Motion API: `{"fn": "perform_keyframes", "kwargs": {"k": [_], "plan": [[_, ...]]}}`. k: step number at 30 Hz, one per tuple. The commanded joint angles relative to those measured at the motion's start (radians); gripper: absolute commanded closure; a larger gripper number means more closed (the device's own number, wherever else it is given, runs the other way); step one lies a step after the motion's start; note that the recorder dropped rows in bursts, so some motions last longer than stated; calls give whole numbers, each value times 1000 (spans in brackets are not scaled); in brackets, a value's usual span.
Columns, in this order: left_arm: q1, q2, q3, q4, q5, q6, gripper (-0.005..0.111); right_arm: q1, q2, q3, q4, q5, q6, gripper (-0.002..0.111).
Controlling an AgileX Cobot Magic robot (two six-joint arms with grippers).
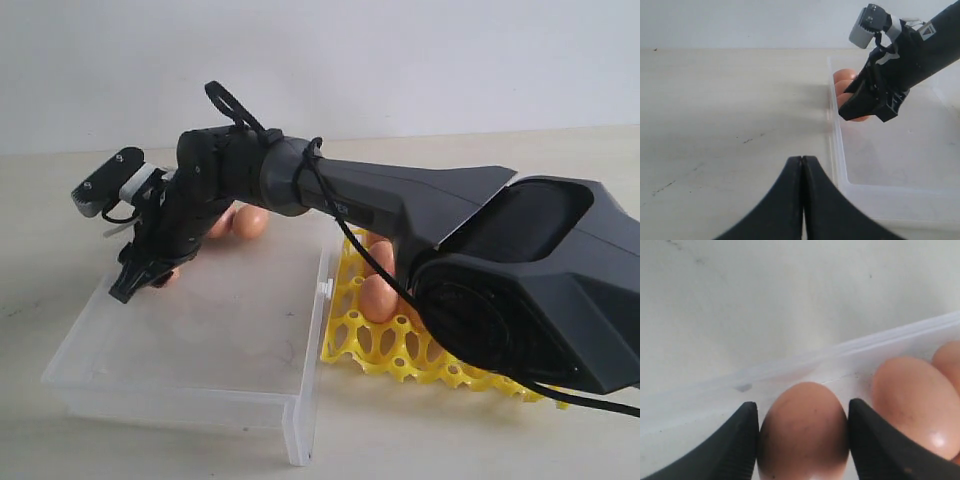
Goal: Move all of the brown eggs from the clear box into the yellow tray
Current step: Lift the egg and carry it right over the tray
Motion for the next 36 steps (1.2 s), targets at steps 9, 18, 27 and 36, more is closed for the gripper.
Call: {"fn": "perform_keyframes", "kwargs": {"k": [9, 18, 27, 36], "plan": [[1, -6, -4, -2, -4, 2, 107, -16, -146, -3, -67, 132, 120, 108], [1, -6, -4, -2, -4, 2, 107, -16, -278, -3, -70, 114, 207, 108], [1, -6, -4, -2, -4, 2, 107, -16, -431, -1, -94, 77, 246, 108], [1, -6, -4, -2, -4, 2, 107, -16, -506, 305, 39, -140, 239, 108]]}}
